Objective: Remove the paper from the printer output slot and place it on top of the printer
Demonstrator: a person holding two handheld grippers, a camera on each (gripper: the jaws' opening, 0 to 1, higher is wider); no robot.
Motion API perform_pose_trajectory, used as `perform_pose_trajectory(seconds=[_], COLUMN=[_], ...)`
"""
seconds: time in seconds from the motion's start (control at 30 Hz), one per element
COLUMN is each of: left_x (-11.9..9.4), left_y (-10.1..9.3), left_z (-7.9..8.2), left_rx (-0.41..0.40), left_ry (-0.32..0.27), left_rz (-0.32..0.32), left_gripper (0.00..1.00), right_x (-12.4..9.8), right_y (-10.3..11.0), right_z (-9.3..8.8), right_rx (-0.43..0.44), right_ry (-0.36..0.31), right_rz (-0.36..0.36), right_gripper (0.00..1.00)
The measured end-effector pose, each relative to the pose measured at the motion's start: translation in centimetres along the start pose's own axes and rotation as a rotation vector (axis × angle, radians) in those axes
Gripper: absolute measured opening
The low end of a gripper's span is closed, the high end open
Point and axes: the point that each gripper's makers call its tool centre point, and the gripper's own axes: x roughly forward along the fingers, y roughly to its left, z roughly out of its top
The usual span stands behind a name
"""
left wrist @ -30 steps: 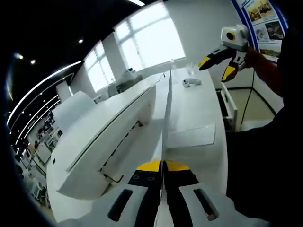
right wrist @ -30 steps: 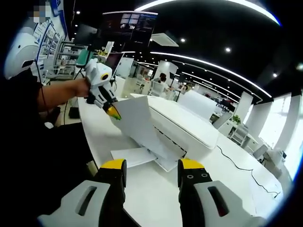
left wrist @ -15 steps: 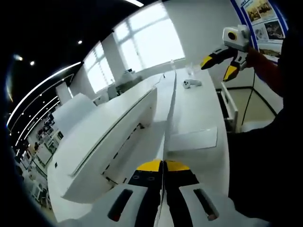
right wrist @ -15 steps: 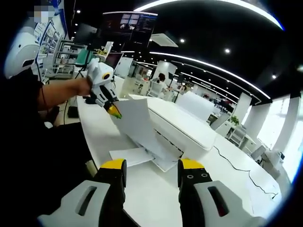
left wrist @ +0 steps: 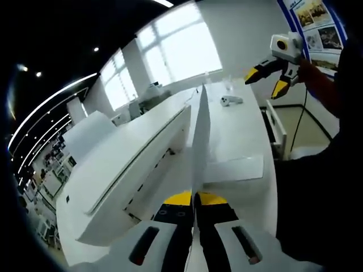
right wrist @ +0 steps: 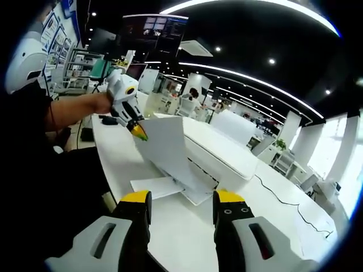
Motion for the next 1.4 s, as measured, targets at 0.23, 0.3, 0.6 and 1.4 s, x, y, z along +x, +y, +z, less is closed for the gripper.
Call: perform_pose_trajectory(seconds=[0.23,0.3,0.6,1.4], left_x=[-0.3,-0.3,-0.4,-0.6], left_y=[0.3,0.4,1.1,1.5], left_z=[0.1,0.2,0.3,1.5], left_rx=[-0.009,-0.010,-0.009,-0.011], left_ry=[-0.008,-0.010,-0.015,-0.030], left_rz=[0.004,0.005,0.013,0.032], left_gripper=[0.06,0.06,0.06,0.06], right_x=[-0.1,-0.1,-0.2,-0.3], right_y=[0.2,0.3,0.3,0.6], right_z=[0.1,0.1,0.1,0.1], right_rx=[-0.001,-0.002,-0.001,-0.001], right_ry=[0.000,0.000,-0.001,0.003], right_rz=[-0.001,-0.001,-0.005,-0.004], right_gripper=[0.39,0.39,0.39,0.39])
